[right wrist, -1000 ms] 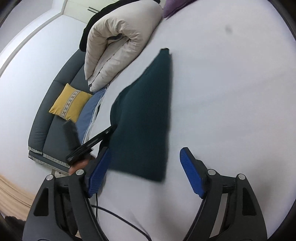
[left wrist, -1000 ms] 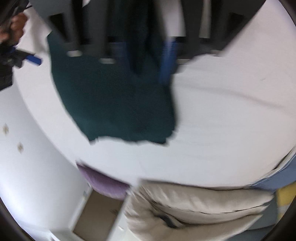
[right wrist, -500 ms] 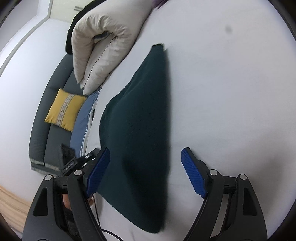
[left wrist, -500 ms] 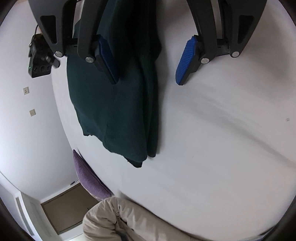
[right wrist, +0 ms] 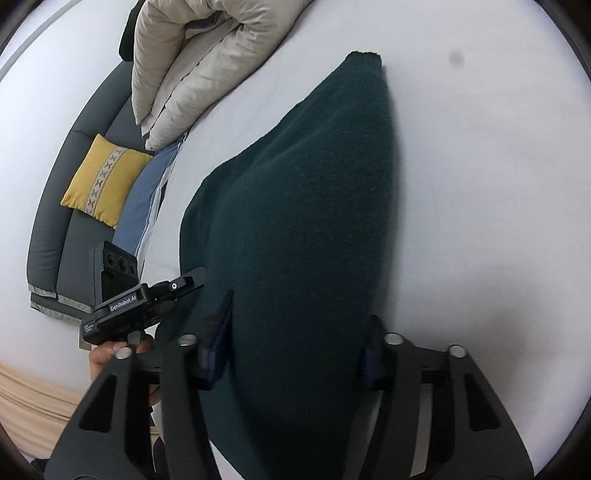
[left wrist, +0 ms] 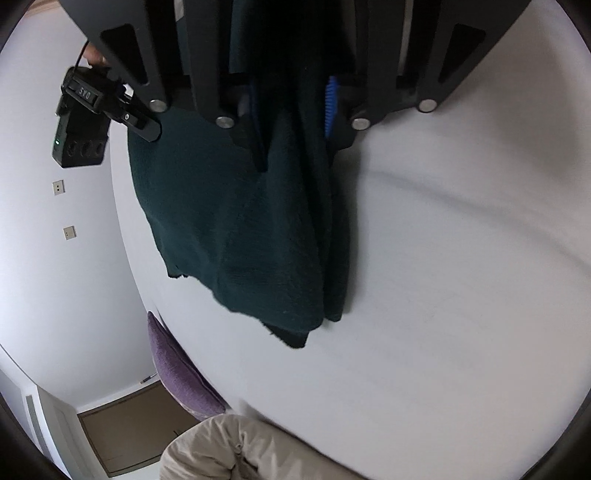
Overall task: Fold small clothes
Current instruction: 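Grasp the folded edge with both tools and fold the sweater over in half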
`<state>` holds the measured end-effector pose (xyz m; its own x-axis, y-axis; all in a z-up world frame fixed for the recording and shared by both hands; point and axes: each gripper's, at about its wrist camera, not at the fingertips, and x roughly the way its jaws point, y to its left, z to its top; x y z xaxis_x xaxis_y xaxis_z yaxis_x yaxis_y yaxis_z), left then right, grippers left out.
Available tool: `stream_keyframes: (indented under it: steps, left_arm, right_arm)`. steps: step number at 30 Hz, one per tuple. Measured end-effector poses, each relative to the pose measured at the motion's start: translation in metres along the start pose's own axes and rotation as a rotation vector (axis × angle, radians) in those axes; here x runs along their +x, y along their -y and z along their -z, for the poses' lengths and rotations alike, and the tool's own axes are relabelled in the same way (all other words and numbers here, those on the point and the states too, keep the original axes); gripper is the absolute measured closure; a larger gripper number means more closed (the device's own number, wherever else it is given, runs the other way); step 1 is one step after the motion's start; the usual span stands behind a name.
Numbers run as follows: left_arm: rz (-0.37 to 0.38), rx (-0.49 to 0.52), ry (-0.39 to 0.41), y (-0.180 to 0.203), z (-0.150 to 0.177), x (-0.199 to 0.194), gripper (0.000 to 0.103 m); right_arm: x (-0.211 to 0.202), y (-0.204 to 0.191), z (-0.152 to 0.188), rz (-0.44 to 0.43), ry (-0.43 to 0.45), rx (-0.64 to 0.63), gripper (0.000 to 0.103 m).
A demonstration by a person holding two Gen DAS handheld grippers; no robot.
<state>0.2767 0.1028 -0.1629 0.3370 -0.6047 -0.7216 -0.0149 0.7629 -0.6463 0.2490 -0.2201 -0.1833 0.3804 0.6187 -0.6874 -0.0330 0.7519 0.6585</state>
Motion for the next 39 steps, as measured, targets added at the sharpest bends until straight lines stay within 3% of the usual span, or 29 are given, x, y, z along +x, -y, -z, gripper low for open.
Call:
stream_keyframes:
  steps: [4,9,16,20,25,27,30,32,33,35,39]
  left_arm:
    - [-0.039,0.087,0.039,0.033,0.02,-0.027,0.079]
    - [-0.073,0.231,0.077,0.076,0.077,-0.069,0.079]
    - [-0.09,0.378,0.085,0.117,0.18,-0.1,0.079]
    - [-0.086,0.406,0.071,0.13,0.219,-0.1,0.079]
    - [-0.091,0.405,0.056,0.128,0.243,-0.087,0.078]
    - [-0.136,0.415,0.03,0.12,0.247,-0.068,0.077]
    - [-0.217,0.435,0.006,0.11,0.26,-0.044,0.07]
    - [-0.217,0.423,0.022,0.107,0.264,-0.043,0.067]
    - [-0.221,0.422,0.026,0.107,0.265,-0.044,0.067]
    - [-0.241,0.437,0.036,0.108,0.269,-0.046,0.066]
    - [-0.253,0.454,0.047,0.111,0.262,-0.042,0.064]
  right_arm:
    - [-0.018,-0.021,0.013,0.025,0.045,-0.041,0.063]
    - [-0.068,-0.059,0.048,0.01,0.092,-0.117,0.064]
    - [-0.145,-0.068,0.138,-0.024,0.142,-0.136,0.064]
    - [-0.172,-0.046,0.193,-0.044,0.163,-0.093,0.064]
    - [-0.188,-0.022,0.238,-0.051,0.184,-0.067,0.064]
    - [-0.19,-0.013,0.249,-0.054,0.195,-0.054,0.064]
    - [-0.176,0.009,0.253,-0.029,0.181,-0.02,0.063]
    - [-0.164,0.038,0.26,-0.007,0.145,0.044,0.061]
    - [-0.162,0.05,0.264,-0.048,0.165,0.067,0.062]
    - [-0.164,0.055,0.269,-0.082,0.199,0.064,0.062]
    - [-0.163,0.047,0.266,-0.056,0.189,0.047,0.06]
